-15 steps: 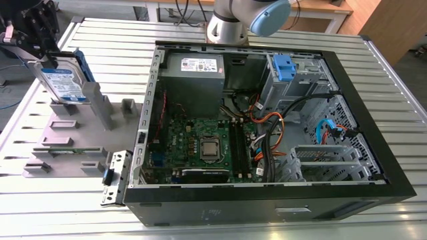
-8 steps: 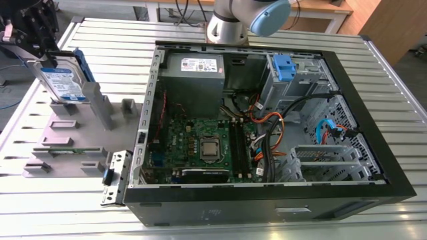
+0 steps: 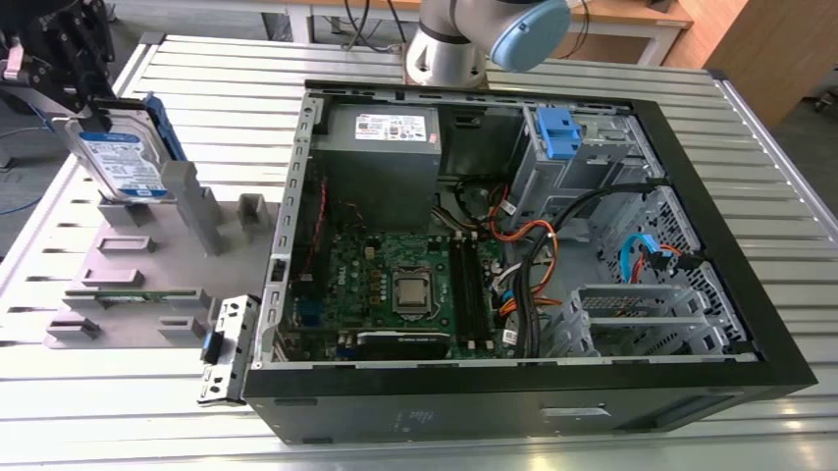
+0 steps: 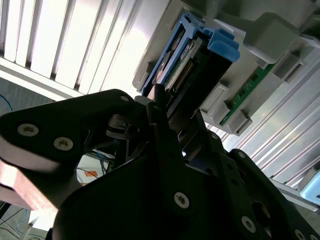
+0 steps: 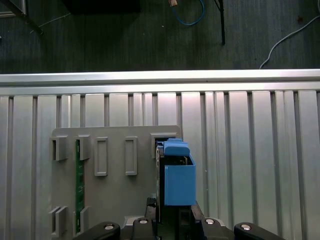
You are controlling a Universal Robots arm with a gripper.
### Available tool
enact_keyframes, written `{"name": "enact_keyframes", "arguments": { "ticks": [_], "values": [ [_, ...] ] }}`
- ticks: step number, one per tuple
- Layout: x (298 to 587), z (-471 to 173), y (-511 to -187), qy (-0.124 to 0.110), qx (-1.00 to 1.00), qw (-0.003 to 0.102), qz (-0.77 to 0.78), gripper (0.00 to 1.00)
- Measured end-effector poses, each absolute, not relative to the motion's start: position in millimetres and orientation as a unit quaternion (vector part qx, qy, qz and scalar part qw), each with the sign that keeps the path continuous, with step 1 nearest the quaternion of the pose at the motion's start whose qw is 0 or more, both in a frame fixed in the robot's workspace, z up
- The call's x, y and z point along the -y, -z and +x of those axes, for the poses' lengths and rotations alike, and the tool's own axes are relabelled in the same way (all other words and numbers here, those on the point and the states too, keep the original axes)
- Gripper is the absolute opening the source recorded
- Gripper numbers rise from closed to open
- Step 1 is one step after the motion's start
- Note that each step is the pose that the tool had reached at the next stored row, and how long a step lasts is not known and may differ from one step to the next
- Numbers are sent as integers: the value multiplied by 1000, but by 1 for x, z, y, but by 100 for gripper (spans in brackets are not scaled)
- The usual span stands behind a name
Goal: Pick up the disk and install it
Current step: 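Pick up the disk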
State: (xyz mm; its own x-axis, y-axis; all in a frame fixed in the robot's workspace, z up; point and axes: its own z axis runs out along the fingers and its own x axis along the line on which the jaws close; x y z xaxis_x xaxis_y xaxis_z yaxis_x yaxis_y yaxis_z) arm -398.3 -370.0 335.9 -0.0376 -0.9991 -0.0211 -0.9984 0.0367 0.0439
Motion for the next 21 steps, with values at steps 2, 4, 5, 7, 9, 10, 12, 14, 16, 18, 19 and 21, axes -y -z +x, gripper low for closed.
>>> {"name": "enact_keyframes", "arguments": {
  "ticks": [2, 4, 5, 7, 9, 10, 12, 14, 16, 18, 19, 21],
  "values": [
    [370, -398, -337, 23, 720, 7, 694, 35],
    [370, -398, -338, 23, 720, 7, 694, 35],
    [370, -398, -338, 23, 720, 8, 694, 35],
    [370, -398, -339, 23, 720, 7, 694, 35],
    [370, -398, -341, 23, 720, 7, 694, 35],
    [370, -398, -341, 23, 720, 7, 694, 35],
    [370, -398, -343, 23, 720, 7, 694, 35],
    [370, -398, -344, 23, 720, 7, 694, 35],
    [370, -398, -346, 23, 720, 8, 694, 35],
    [370, -398, -348, 23, 720, 7, 694, 35],
    [370, -398, -349, 23, 720, 7, 694, 35],
    [370, -398, -350, 23, 720, 7, 694, 35]
  ]
}}
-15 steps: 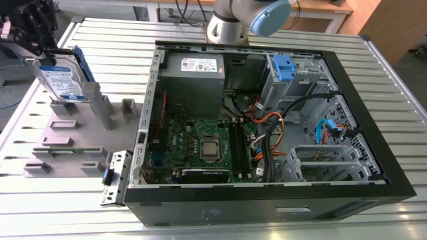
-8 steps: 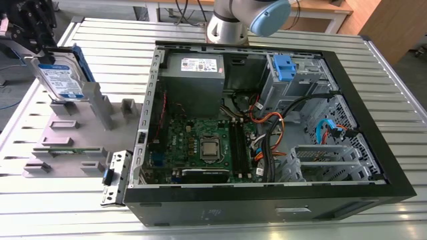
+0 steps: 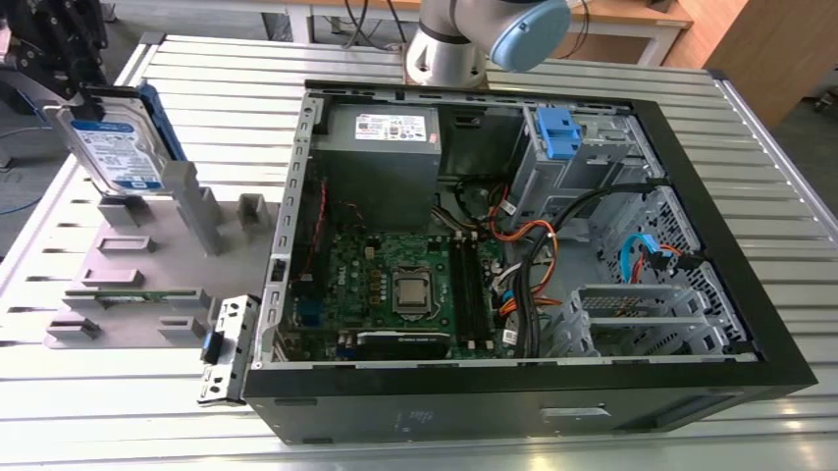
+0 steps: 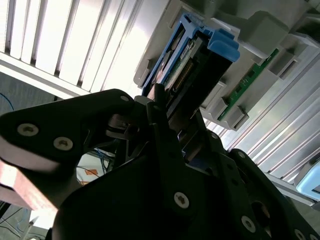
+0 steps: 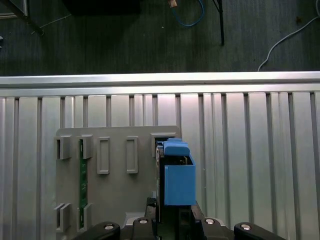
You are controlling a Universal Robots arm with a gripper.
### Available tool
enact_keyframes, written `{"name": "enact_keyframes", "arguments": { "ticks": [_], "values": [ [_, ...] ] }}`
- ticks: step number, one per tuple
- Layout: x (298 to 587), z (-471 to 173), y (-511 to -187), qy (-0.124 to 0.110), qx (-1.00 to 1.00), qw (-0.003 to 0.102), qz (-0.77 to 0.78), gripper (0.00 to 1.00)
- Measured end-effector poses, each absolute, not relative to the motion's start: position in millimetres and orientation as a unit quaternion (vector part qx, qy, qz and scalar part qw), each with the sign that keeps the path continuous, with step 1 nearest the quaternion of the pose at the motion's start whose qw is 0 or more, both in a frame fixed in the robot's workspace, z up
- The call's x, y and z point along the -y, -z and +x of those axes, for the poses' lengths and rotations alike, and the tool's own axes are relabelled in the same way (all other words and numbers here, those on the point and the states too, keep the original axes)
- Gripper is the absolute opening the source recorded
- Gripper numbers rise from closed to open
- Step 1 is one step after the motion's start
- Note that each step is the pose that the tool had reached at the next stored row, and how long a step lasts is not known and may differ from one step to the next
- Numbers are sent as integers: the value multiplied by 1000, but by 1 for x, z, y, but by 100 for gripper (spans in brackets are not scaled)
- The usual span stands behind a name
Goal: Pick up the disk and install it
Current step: 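Pick up the disk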
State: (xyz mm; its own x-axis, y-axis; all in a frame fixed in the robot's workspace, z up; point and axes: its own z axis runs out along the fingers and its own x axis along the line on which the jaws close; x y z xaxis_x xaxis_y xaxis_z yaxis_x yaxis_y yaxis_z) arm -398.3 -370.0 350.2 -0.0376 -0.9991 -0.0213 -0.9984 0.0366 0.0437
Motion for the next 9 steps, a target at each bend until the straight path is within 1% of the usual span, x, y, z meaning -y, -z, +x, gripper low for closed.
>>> {"name": "enact_keyframes", "arguments": {
  "ticks": [9],
  "values": [
    [370, -398, -354, 23, 720, 7, 694, 35]
  ]
}}
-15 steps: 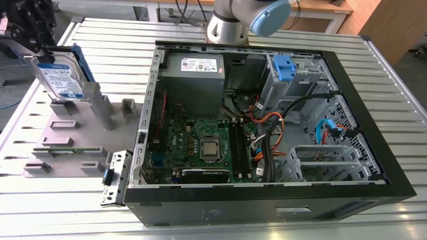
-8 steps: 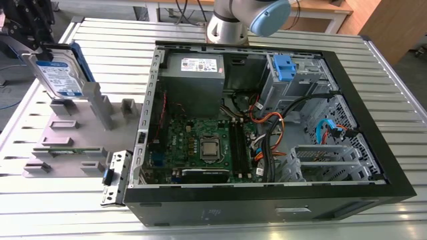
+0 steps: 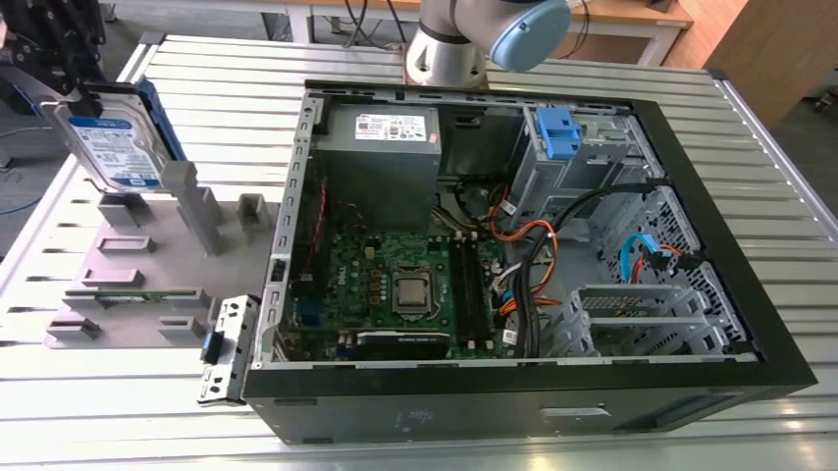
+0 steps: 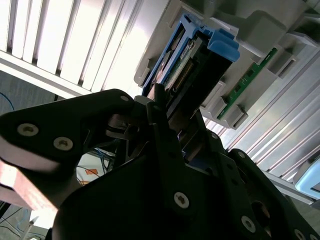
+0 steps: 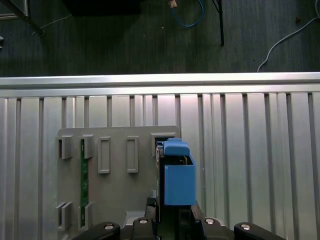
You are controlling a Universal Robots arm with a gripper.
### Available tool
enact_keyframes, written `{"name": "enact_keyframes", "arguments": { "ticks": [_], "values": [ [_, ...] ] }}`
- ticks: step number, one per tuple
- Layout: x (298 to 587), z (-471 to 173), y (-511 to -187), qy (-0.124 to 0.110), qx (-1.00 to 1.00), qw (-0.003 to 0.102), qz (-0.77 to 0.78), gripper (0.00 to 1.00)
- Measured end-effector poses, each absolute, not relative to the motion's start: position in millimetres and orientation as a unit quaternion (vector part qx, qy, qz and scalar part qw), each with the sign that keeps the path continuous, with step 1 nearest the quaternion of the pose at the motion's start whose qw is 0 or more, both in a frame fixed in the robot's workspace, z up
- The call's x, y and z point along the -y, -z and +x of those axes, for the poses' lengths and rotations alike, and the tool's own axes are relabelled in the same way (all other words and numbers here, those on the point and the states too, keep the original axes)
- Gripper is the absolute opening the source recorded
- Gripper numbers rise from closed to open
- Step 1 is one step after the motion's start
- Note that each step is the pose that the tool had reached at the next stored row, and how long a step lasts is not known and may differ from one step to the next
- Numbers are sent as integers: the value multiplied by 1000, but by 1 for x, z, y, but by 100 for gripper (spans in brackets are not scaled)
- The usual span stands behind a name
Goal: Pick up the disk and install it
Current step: 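Pick up the disk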
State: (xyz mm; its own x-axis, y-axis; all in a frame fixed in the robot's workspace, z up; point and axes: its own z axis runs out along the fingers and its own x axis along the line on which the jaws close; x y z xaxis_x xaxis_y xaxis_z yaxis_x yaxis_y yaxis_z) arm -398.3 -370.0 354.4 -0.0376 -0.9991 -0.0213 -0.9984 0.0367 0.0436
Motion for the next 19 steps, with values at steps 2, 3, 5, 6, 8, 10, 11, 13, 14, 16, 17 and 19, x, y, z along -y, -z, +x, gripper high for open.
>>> {"name": "enact_keyframes", "arguments": {
  "ticks": [2, 3, 5, 6, 8, 10, 11, 13, 14, 16, 17, 19],
  "values": [
    [370, -398, -355, 23, 720, 8, 694, 35],
    [370, -398, -355, 23, 720, 8, 694, 35],
    [370, -398, -355, 23, 720, 7, 694, 35],
    [370, -398, -356, 23, 720, 7, 694, 35],
    [370, -398, -356, 23, 720, 7, 694, 35],
    [370, -398, -357, 23, 720, 7, 694, 35],
    [370, -398, -357, 23, 720, 7, 694, 35],
    [370, -398, -358, 23, 720, 8, 694, 35],
    [370, -398, -358, 23, 720, 7, 694, 35],
    [370, -398, -358, 23, 720, 7, 694, 35],
    [370, -398, -358, 23, 720, 7, 694, 35],
    [370, -398, -358, 23, 720, 7, 694, 35]
  ]
}}
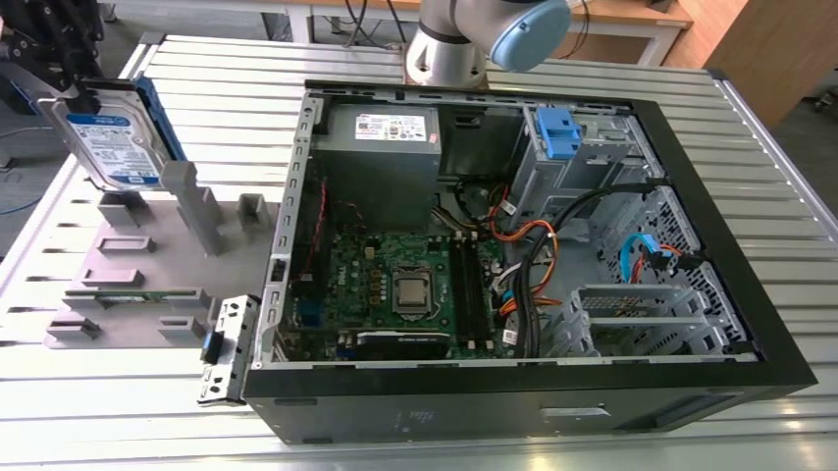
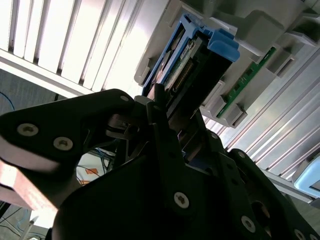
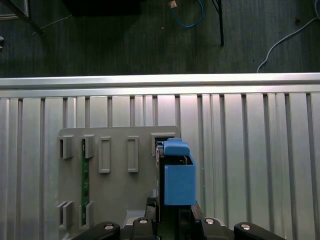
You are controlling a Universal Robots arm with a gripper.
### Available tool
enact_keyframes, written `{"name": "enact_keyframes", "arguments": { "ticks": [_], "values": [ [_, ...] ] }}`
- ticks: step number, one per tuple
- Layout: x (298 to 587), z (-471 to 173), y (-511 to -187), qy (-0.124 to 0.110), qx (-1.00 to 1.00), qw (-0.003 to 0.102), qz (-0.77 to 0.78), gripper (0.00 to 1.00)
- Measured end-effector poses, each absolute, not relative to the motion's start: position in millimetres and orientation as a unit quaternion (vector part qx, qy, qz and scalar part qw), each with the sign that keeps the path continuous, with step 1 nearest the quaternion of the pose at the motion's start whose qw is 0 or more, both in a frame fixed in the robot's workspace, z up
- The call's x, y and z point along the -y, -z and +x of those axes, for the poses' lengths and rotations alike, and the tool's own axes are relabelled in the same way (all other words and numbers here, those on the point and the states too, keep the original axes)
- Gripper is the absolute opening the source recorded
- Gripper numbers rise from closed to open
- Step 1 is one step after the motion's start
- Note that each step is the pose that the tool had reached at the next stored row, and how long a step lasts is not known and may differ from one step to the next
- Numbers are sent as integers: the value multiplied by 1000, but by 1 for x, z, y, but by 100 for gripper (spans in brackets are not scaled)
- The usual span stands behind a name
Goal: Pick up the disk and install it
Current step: 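Pick up the disk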
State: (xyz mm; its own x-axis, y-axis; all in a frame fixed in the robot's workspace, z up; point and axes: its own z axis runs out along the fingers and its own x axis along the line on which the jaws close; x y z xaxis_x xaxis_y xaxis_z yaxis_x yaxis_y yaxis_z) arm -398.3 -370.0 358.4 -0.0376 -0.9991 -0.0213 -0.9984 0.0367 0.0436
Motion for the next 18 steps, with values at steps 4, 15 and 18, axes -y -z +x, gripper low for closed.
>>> {"name": "enact_keyframes", "arguments": {
  "ticks": [4, 15, 18],
  "values": [
    [370, -398, -359, 23, 720, 7, 694, 35],
    [370, -398, -364, 23, 720, 7, 694, 35],
    [370, -398, -365, 23, 720, 7, 694, 35]
  ]
}}
